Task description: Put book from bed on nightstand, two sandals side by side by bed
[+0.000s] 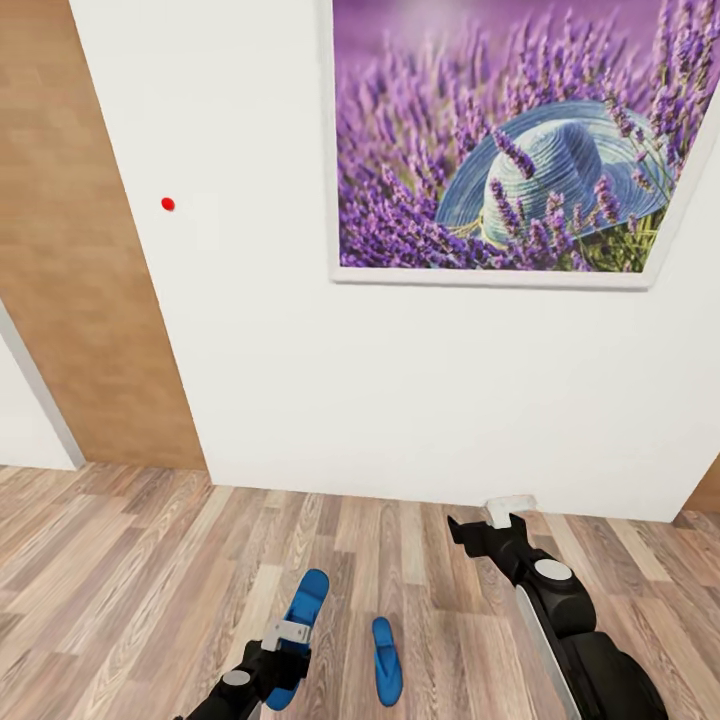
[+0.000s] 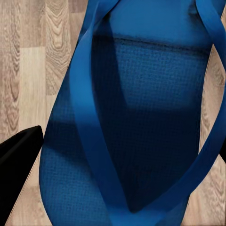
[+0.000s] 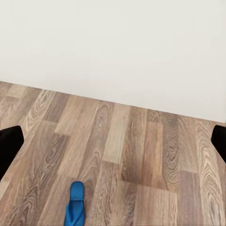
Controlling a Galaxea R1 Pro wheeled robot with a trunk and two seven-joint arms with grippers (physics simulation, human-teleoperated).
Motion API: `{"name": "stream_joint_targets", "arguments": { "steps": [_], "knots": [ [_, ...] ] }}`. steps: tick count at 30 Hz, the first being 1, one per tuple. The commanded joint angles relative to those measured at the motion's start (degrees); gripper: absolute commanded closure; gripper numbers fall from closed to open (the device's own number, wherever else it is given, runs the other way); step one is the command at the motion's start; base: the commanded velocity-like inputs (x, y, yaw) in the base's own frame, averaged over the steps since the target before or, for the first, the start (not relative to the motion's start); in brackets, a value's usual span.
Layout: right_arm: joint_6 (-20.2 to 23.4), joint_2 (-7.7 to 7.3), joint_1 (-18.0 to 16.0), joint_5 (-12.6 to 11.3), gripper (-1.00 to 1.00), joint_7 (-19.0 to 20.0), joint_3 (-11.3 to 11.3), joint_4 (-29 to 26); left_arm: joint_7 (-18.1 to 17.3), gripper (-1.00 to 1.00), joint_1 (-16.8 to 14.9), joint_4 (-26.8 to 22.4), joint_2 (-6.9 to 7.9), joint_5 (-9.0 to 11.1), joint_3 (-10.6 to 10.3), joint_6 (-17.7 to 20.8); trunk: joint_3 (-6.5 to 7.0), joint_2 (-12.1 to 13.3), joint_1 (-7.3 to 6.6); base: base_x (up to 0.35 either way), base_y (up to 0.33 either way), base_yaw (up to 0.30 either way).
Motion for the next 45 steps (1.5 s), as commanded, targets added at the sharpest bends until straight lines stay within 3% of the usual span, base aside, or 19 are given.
{"name": "stream_joint_targets", "arguments": {
  "steps": [1, 17, 30, 45],
  "knots": [
    [0.3, -0.04, 0.0, 0.1, -1.0, 0.2, 0.0, -0.1, 0.5, 1.0, 0.0, -0.1, 0.03, -0.1, -0.3, 0.3, -0.08, 0.0, 0.03, 0.316, 0.0, 0.011],
    [0.3, -0.04, 0.0, 0.1, -1.0, 0.1, 0.1, 0.0, 0.5, 1.0, 0.0, -0.1, 0.03, -0.1, -0.2, 0.2, -0.13, 0.0, 0.03, 0.316, 0.003, 0.014],
    [0.3, 0.05, 0.0, 0.1, -1.0, 0.0, 0.1, 0.0, 0.5, 1.0, 0.0, -0.1, 0.03, -0.1, -0.3, 0.1, -0.13, 0.0, 0.03, 0.317, 0.086, 0.201],
    [0.3, 0.04, 0.0, 0.1, -1.0, 0.0, 0.2, 0.0, 0.5, 1.0, 0.0, -0.1, 0.03, -0.3, -0.4, -0.3, -0.13, 0.0, 0.03, 0.068, 0.011, 0.025]
  ]
}}
